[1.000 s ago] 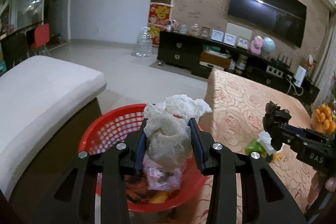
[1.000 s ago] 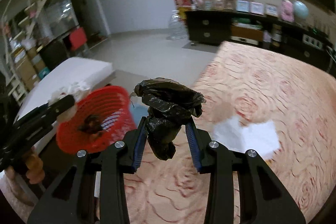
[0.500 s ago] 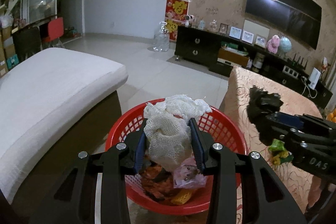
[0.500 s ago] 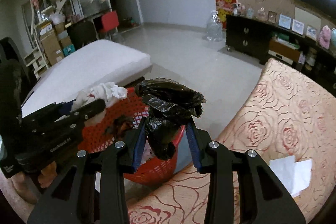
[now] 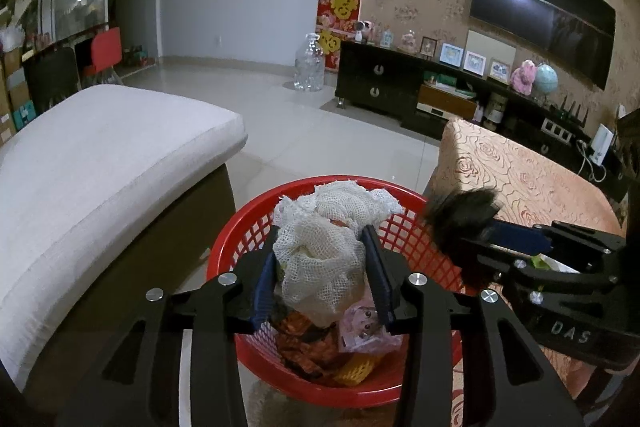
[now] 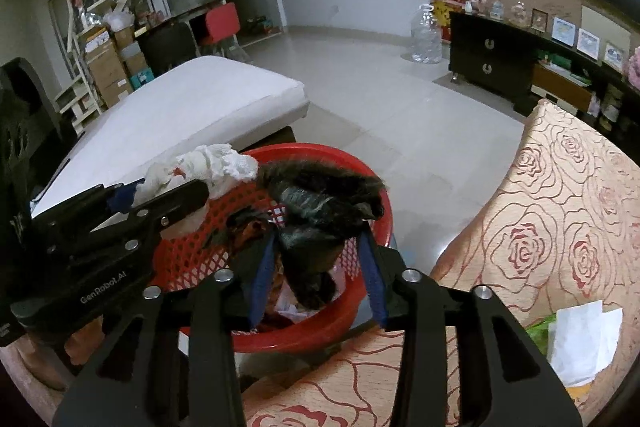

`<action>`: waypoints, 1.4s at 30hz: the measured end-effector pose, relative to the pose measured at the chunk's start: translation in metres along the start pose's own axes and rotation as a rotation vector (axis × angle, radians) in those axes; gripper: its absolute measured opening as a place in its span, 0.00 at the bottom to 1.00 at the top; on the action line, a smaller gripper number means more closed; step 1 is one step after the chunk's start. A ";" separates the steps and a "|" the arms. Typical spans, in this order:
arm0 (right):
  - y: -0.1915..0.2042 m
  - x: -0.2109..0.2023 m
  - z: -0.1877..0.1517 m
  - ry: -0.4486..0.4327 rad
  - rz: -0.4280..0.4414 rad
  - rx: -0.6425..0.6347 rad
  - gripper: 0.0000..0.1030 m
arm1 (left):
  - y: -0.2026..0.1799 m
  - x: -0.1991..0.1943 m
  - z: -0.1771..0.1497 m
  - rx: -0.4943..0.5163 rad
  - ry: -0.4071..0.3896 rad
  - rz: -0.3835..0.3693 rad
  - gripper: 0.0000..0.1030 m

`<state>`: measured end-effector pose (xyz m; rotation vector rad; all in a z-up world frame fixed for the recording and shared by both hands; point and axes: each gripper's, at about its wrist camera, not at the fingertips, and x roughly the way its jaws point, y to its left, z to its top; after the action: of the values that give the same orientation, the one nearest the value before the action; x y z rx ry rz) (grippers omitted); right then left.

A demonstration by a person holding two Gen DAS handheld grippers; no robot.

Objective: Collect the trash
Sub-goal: 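Carry mesh cloth and black bag over the red basket and open both tools, then return to the table and grasp the white tissue with the right tool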

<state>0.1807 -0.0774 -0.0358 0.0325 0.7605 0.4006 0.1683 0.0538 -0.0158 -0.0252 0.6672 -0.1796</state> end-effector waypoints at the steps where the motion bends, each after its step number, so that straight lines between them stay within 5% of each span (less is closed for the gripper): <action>1: 0.001 0.000 0.000 -0.002 0.002 0.000 0.46 | 0.000 0.001 0.001 -0.004 0.002 -0.002 0.44; 10: -0.004 -0.005 -0.003 -0.005 -0.001 0.022 0.53 | 0.002 0.000 0.001 -0.030 -0.017 -0.010 0.68; 31: -0.039 -0.044 -0.012 -0.071 -0.113 0.106 0.65 | -0.008 -0.005 0.000 -0.007 -0.036 -0.022 0.70; 42: -0.084 -0.093 -0.036 -0.108 -0.263 0.161 0.70 | -0.031 -0.008 -0.004 0.039 -0.036 -0.062 0.70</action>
<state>0.1241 -0.1931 -0.0146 0.1034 0.6785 0.0856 0.1550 0.0251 -0.0114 -0.0114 0.6271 -0.2518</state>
